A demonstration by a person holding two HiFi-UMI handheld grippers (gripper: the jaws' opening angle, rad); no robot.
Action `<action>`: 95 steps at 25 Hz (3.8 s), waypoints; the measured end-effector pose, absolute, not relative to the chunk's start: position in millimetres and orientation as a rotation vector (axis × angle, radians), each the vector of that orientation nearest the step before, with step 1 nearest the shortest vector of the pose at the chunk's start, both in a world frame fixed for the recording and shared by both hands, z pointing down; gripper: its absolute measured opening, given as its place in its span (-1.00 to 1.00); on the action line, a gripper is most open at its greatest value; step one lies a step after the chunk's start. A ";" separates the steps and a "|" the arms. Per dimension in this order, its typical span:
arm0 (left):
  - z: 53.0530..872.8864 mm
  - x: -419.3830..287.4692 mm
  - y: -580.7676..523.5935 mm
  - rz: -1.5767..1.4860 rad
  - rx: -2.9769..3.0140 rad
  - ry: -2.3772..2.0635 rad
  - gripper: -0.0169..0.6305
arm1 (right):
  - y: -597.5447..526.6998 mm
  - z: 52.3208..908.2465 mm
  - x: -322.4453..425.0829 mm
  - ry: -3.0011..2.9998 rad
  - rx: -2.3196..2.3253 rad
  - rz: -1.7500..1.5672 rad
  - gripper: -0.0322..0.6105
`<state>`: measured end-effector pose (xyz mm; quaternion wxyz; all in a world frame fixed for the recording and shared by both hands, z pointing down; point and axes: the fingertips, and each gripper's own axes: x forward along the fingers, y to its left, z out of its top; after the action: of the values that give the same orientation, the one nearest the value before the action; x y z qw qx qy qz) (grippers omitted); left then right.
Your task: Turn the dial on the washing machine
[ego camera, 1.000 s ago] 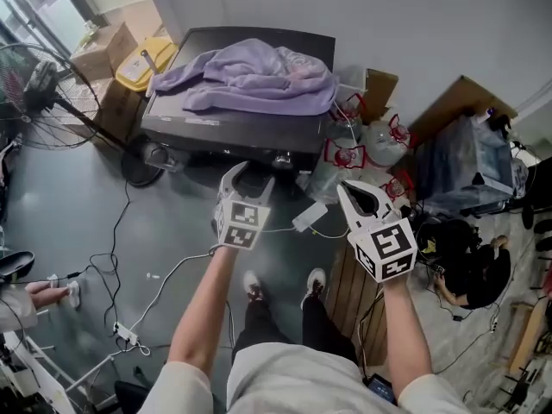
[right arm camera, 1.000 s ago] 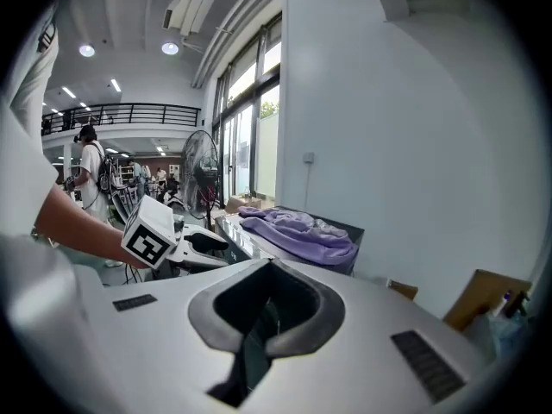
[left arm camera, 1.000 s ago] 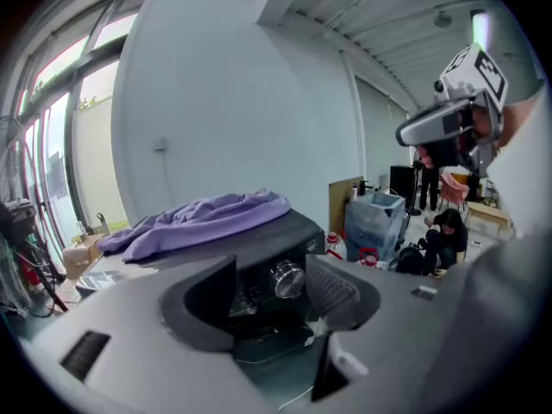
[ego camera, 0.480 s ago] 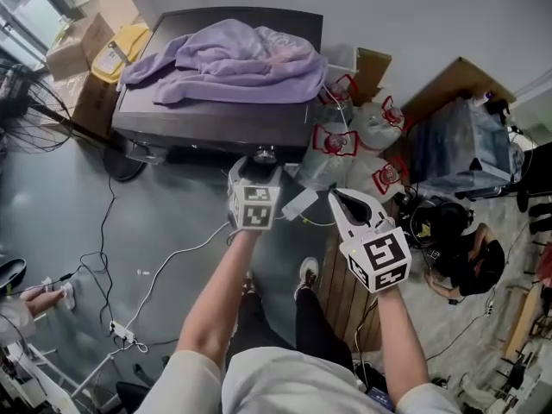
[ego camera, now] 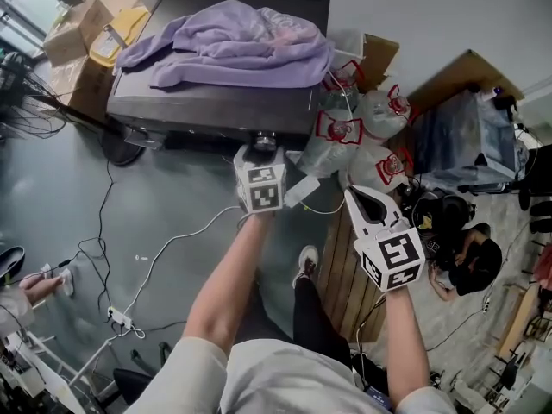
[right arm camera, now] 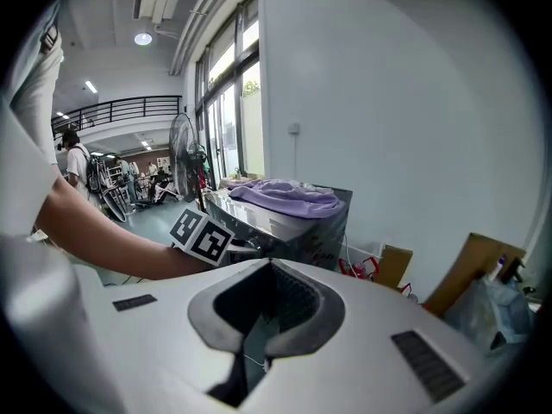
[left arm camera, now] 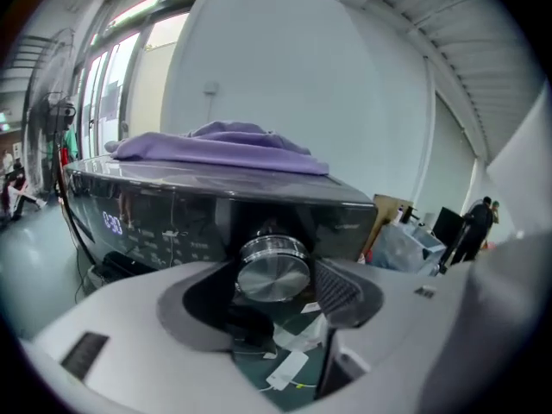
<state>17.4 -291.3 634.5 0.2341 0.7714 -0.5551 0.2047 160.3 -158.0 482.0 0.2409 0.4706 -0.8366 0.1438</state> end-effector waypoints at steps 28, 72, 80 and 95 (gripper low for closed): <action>631.3 7.9 -293.5 -0.124 1.824 -1.081 -0.10 | -149.5 488.8 132.9 -2.311 1.234 0.411 -0.86; 640.8 19.9 -289.0 1.001 2.346 -1.752 -0.09 | -117.3 510.1 149.2 -2.270 1.211 0.468 -0.86; 640.3 18.6 -287.9 0.851 2.313 -1.711 -0.09 | -116.9 510.2 156.9 -2.265 1.229 0.473 -0.86; 638.0 13.4 -289.2 0.132 1.999 -1.308 -0.09 | -121.2 512.0 133.3 -2.286 1.198 0.476 -0.86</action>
<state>13.4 -289.2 638.0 0.3660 0.7776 -0.5087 0.0514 133.3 -121.2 512.0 0.2558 0.4414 -0.8421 0.1752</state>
